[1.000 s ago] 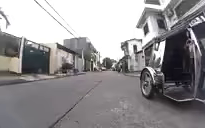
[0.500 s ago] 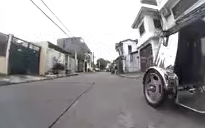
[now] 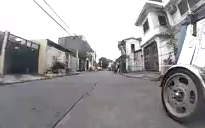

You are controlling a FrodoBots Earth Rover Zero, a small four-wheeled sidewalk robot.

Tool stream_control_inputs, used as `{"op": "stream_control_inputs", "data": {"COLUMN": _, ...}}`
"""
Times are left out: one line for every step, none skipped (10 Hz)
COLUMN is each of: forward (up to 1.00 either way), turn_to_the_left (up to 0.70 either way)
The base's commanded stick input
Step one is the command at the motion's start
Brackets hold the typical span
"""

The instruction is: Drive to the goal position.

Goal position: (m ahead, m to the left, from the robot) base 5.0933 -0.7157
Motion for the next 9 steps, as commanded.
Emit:
{"op": "stream_control_inputs", "data": {"forward": 1.0, "turn_to_the_left": -0.04}}
{"op": "stream_control_inputs", "data": {"forward": 1.0, "turn_to_the_left": -0.16}}
{"op": "stream_control_inputs", "data": {"forward": 1.0, "turn_to_the_left": -0.34}}
{"op": "stream_control_inputs", "data": {"forward": 1.0, "turn_to_the_left": -0.36}}
{"op": "stream_control_inputs", "data": {"forward": 1.0, "turn_to_the_left": -0.37}}
{"op": "stream_control_inputs", "data": {"forward": 1.0, "turn_to_the_left": -0.24}}
{"op": "stream_control_inputs", "data": {"forward": 1.0, "turn_to_the_left": 0.0}}
{"op": "stream_control_inputs", "data": {"forward": 1.0, "turn_to_the_left": 0.0}}
{"op": "stream_control_inputs", "data": {"forward": 1.0, "turn_to_the_left": 0.0}}
